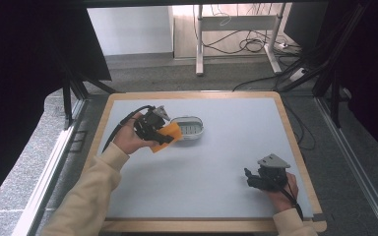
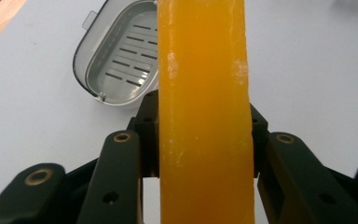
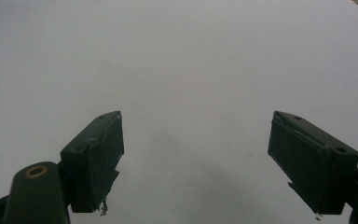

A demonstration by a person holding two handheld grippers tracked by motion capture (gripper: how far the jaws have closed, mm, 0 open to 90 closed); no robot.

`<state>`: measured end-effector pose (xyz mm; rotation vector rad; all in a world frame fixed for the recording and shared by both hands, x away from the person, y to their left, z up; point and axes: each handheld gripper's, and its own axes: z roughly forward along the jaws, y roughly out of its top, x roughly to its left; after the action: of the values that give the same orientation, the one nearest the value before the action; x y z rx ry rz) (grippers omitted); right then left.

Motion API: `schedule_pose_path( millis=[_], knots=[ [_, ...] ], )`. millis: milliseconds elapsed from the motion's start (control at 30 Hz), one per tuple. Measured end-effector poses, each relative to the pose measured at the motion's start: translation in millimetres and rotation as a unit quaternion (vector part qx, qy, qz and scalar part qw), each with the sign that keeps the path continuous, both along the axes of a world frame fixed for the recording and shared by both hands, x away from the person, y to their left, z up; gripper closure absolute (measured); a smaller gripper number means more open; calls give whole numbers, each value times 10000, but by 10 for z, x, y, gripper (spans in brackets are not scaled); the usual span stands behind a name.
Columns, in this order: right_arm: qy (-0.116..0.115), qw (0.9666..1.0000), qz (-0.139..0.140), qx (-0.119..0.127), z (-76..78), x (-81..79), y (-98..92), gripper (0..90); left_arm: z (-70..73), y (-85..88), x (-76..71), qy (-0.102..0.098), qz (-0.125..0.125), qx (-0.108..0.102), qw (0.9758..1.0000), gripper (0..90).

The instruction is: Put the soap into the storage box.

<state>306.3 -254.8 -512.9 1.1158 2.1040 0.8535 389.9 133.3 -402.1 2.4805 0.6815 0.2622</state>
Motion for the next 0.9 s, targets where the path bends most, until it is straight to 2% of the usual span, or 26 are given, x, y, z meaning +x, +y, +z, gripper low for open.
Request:
schedule_pose_path(
  millis=[667, 900],
  knots=[
    [-21, 10000, -30, 17, 9, -8, -5, 186, 112, -137, 153, -8, -34, 117, 9999, 619],
    [-7, 10000, -23, 5, 4, -7, -4, 186, 104, -169, 223, 13, -17, 179, 9998, 619]
  ],
)
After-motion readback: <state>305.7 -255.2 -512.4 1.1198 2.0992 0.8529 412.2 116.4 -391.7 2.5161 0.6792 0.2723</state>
